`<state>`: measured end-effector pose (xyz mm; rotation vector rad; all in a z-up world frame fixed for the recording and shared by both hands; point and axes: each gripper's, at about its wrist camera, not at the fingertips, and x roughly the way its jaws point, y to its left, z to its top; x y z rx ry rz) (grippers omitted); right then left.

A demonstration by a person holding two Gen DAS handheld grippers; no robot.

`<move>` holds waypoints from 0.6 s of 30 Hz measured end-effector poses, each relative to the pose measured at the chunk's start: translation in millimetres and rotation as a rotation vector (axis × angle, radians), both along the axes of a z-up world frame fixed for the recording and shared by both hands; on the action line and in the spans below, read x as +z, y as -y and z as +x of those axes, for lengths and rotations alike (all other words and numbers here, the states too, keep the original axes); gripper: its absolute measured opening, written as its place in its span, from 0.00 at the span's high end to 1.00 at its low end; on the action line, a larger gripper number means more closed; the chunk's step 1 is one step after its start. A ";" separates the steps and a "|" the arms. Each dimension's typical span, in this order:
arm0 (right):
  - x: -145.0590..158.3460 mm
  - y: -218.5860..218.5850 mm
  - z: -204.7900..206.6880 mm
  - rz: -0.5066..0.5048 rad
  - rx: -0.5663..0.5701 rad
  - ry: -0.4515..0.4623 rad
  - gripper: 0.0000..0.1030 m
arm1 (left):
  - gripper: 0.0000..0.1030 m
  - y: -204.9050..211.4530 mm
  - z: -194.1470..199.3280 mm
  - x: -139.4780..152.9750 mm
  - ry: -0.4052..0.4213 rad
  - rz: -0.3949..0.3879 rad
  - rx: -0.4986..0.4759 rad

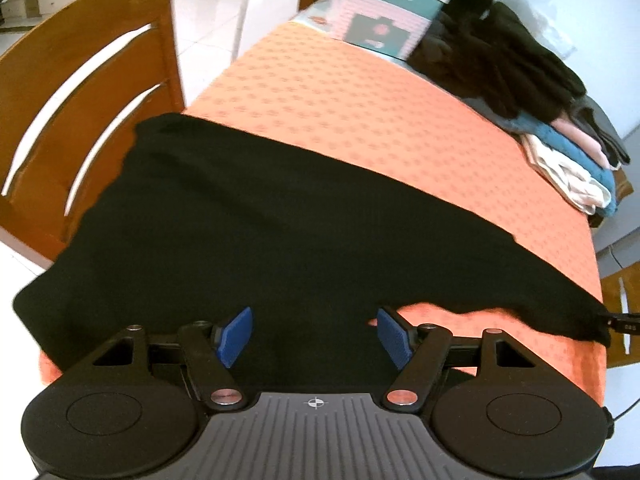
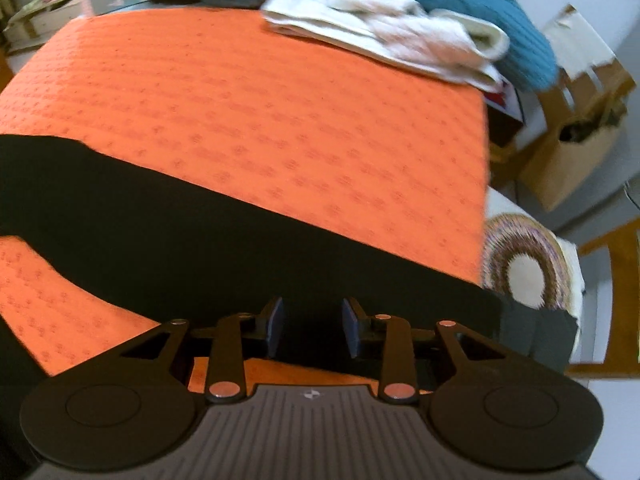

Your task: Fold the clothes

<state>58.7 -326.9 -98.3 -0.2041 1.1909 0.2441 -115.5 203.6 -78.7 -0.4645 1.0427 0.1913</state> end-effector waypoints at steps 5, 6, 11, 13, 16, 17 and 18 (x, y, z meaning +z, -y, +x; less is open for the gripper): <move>-10.1 44.4 -4.0 0.020 -0.092 -0.008 0.62 | 0.29 31.3 7.5 0.4 -0.007 -0.001 -0.010; -13.0 51.9 -5.3 0.023 -0.110 -0.010 0.61 | 0.29 37.0 8.5 -0.1 -0.011 -0.002 -0.012; -24.2 84.0 -12.8 0.068 -0.184 -0.011 0.56 | 0.29 65.2 13.7 -2.9 -0.029 -0.006 -0.021; -25.4 93.2 -15.0 0.098 -0.208 -0.004 0.54 | 0.29 74.4 14.0 -4.7 -0.037 -0.005 -0.032; -27.1 102.6 -15.4 0.138 -0.236 -0.002 0.54 | 0.29 79.1 12.8 -7.9 -0.056 -0.007 -0.041; -27.7 104.6 -15.0 0.145 -0.238 -0.001 0.54 | 0.29 80.3 12.7 -8.8 -0.063 -0.008 -0.043; -28.0 106.2 -14.8 0.148 -0.239 0.002 0.54 | 0.29 81.4 12.7 -9.6 -0.070 -0.009 -0.044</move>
